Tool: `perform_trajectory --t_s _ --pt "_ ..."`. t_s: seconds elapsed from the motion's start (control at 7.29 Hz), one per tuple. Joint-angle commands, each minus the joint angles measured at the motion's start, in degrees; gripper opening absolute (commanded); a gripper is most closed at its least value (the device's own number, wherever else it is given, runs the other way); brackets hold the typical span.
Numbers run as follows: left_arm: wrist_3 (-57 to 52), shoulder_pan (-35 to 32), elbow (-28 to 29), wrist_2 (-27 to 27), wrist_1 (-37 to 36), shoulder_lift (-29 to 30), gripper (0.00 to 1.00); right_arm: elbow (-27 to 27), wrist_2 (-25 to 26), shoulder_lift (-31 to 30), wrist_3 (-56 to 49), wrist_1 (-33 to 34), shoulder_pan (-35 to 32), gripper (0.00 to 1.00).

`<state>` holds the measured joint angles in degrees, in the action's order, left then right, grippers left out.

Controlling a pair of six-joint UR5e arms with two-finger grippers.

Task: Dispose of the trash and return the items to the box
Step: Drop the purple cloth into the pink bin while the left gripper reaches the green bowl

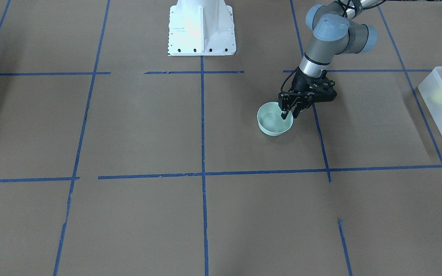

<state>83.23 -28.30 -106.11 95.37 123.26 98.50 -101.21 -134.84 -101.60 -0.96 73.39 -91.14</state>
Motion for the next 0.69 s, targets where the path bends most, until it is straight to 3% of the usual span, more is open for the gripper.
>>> perform_trajectory --t_s 0.0,0.27,0.55 --pt "-10.0 -3.1 -4.6 1.3 -0.8 -3.0 0.0 0.0 0.0 0.0 -0.1 0.0 0.0 1.0" --pt "-26.0 -18.3 -7.2 12.8 -3.9 -3.8 0.0 0.0 -0.1 0.0 -0.3 -0.1 0.0 1.0" --pt "-49.4 -34.3 -7.6 24.1 -6.9 -7.5 0.0 -0.5 -0.2 0.0 -0.3 -0.1 0.0 1.0"
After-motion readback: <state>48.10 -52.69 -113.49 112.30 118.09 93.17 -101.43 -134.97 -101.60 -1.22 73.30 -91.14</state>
